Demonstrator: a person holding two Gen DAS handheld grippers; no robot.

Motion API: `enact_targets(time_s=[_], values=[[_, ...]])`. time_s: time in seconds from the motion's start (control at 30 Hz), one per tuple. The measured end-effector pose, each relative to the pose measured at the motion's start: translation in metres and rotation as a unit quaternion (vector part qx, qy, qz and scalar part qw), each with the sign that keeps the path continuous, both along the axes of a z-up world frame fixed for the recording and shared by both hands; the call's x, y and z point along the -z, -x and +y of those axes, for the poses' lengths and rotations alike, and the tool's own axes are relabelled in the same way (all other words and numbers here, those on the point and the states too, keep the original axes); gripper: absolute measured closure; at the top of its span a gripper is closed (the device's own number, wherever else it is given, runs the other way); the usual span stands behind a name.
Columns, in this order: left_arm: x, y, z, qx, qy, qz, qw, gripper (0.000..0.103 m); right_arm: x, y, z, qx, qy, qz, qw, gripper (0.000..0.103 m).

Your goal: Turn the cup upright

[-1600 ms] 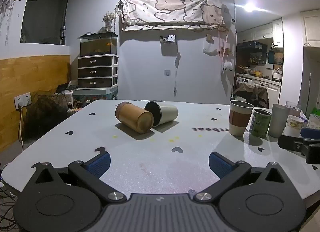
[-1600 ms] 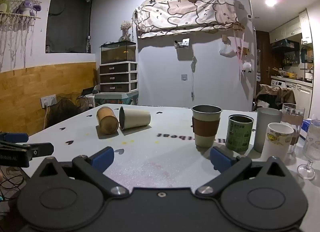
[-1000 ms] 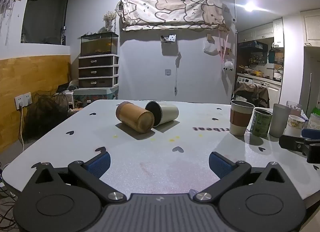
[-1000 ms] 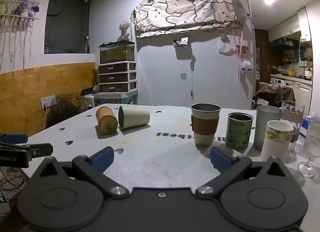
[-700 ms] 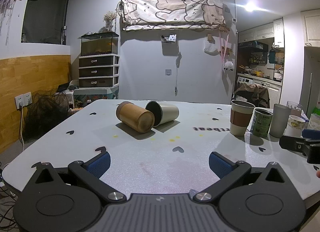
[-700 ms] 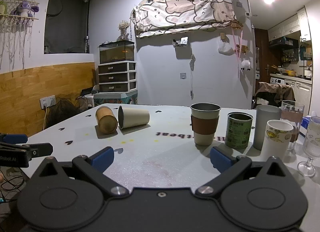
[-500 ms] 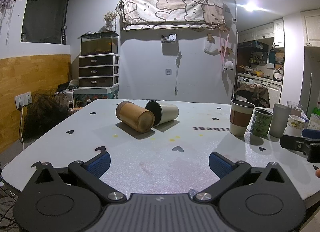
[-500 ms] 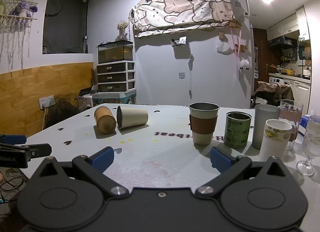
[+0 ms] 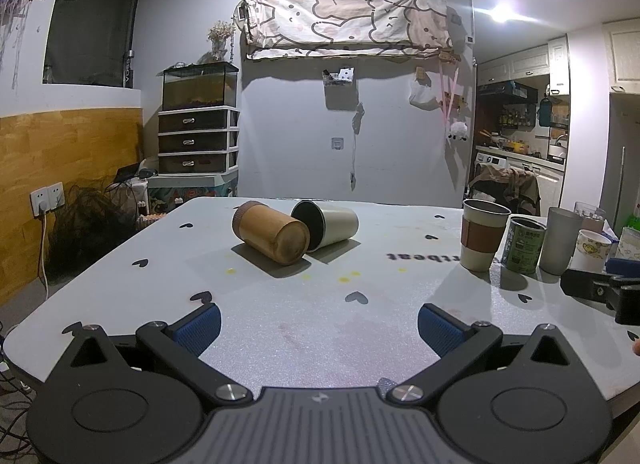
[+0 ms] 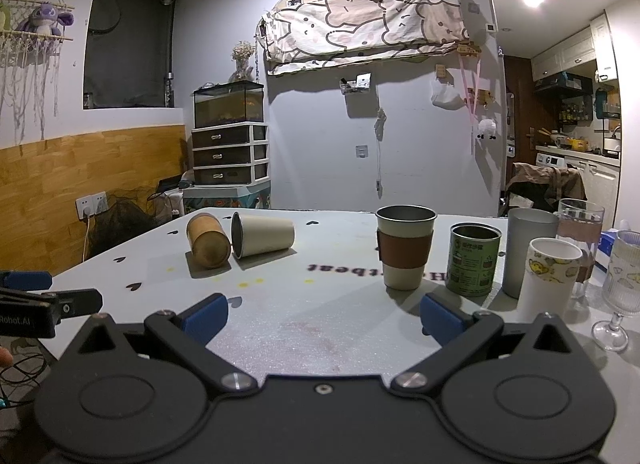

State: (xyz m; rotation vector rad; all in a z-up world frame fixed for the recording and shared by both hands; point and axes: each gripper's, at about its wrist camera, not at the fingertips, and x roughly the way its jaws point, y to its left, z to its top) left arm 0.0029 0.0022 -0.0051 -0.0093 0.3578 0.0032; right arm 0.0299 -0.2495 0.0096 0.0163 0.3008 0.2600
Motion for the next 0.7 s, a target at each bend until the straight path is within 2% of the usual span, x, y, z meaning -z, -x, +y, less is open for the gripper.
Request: enact_targets(time_s=[0.7], values=[[-0.0001,-0.0002,-0.0002,-0.001,0.001,0.001,1.0000,0.000,-0.0005,0.0004,-0.0023,0.002,-0.001,-0.001,1.000,0.000]])
